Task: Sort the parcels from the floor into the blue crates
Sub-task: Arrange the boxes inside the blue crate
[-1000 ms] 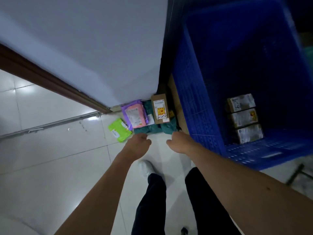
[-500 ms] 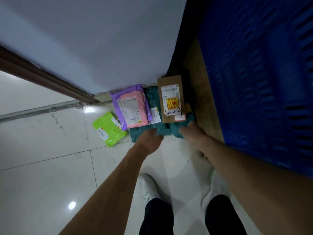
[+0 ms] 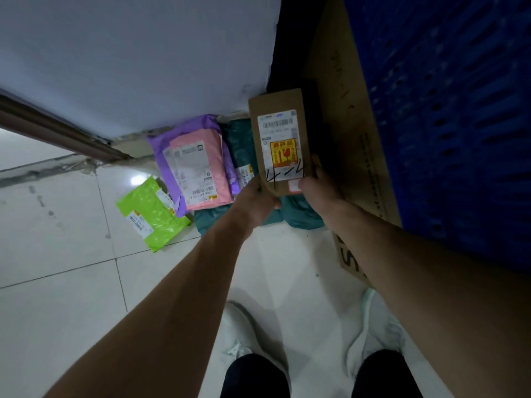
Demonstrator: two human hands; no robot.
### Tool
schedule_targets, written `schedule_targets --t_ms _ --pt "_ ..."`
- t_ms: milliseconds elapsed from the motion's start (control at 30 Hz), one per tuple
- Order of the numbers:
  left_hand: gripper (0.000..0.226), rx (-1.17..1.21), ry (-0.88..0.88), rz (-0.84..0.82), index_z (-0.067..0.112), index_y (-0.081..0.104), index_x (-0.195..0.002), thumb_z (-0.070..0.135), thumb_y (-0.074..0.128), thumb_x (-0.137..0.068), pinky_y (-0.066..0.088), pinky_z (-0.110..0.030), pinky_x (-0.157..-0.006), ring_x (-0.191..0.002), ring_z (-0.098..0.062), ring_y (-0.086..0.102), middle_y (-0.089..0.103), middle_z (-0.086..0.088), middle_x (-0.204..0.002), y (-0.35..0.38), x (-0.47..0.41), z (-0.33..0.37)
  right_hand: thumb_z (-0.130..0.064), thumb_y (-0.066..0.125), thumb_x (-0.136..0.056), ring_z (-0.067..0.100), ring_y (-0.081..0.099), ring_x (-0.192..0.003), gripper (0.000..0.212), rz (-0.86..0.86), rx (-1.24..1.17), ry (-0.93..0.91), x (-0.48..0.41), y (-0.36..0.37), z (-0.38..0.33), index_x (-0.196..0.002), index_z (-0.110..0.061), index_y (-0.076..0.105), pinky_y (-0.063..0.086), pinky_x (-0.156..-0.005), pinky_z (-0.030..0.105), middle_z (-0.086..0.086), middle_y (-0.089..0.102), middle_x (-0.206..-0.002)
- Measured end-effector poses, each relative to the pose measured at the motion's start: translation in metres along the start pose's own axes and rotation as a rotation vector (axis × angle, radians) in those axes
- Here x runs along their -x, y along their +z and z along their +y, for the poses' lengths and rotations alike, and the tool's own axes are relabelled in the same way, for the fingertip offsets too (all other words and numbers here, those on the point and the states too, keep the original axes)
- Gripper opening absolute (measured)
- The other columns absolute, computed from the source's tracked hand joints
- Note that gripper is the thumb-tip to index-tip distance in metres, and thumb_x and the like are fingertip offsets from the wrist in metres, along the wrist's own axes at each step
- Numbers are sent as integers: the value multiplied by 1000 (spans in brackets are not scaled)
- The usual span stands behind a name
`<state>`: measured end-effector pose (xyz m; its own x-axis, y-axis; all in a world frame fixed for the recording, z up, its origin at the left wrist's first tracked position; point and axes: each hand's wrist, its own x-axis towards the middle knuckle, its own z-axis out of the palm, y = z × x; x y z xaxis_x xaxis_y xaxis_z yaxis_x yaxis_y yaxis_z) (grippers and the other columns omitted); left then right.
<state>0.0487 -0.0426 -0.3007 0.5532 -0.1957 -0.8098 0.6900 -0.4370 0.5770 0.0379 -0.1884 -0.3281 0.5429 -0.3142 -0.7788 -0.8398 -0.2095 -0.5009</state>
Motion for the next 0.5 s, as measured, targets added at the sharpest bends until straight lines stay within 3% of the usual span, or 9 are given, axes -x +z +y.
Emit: schedule_targets --t_ms 67,167,267,333,400,500 --pt "50 13 -14 -41 23 57 -125 -7 61 -86 48 -27 -83 -98 -17 60 67 -4 -114 -3 6 -1 -33 50 -99 31 45 -134 52 51 -32 60 3 1 -4 -151 -26 43 37 -109 38 8 46 -150" --pt "45 67 -53 -74 25 58 -110 -13 63 -85 51 -21 -83 -87 -6 62 69 5 -98 -9 25 6 -44 49 -96 34 53 -123 54 136 -59 107 19 -3 -14 -145 -24 49 43 -104 41 11 54 -141" --pt "46 73 -72 -71 10 59 -125 -15 59 -86 46 -30 -90 -93 -18 61 68 3 -94 -19 52 13 -45 49 -98 30 55 -109 52 156 -88 108 50 -7 -29 -145 -24 48 47 -90 37 11 55 -137" --pt "45 94 -78 -88 2 52 -133 -13 51 -91 47 -27 -79 -89 -24 60 65 -1 -91 -25 78 25 -43 47 -101 24 52 -97 47 169 -99 118 82 -14 -45 -144 -23 50 40 -79 30 12 56 -134" --pt "47 34 -49 -98 6 50 -139 -8 52 -93 51 -22 -74 -88 -17 60 61 -3 -104 -34 111 45 -44 46 -102 23 53 -96 45 178 -118 119 115 -25 -63 -143 -24 50 39 -80 30 10 57 -133" --pt "52 -17 -8 -74 8 52 -139 -9 59 -89 51 -29 -87 -99 -18 58 60 -4 -113 -47 167 76 -40 47 -101 21 55 -92 44 160 -136 126 174 -42 -94 -143 -28 48 42 -79 31 8 59 -130"
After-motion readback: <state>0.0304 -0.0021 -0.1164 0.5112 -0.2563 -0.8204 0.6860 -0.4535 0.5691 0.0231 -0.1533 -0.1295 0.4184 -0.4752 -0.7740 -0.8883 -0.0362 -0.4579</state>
